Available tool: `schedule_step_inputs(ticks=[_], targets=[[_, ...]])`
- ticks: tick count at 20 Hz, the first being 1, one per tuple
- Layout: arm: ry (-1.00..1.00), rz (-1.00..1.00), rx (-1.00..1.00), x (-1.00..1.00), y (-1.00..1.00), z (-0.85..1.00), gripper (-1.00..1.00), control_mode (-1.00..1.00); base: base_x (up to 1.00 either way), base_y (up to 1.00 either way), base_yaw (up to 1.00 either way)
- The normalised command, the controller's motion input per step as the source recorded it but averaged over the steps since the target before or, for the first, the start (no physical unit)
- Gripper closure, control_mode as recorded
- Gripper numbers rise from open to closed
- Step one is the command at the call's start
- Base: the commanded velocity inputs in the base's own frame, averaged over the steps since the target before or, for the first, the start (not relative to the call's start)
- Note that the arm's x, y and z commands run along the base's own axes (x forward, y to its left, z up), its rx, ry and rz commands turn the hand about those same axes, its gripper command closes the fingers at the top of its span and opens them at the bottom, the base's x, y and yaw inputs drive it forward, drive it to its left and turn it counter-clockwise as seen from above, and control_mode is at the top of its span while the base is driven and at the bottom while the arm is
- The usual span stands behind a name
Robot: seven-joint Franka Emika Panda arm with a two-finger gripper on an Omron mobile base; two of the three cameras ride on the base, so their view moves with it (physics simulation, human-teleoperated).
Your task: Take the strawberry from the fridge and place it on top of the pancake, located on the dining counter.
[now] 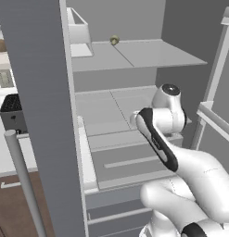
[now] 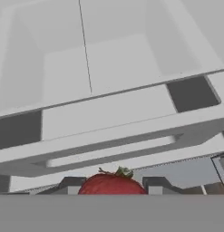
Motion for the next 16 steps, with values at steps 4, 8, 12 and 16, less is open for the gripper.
schedule_step_inputs(ticks=[4,8,12,16], targets=[[0.26,-0.08,-0.02,-1.00,-0.12,0.23,1.00,-1.00,0.00,0.00,0.00],[0.20,0.00,-0.05,-1.00,0.00,0.14,1.00,-1.00,0.00,0.00,0.00],[-0.02,0.11,0.00,-0.90,-0.02,-0.03,1.00,-1.00,0.00,0.00,0.00],[-0.02,0.04,0.00,-0.37,0.00,-0.01,1.00,-1.00,0.00,0.00,0.00]])
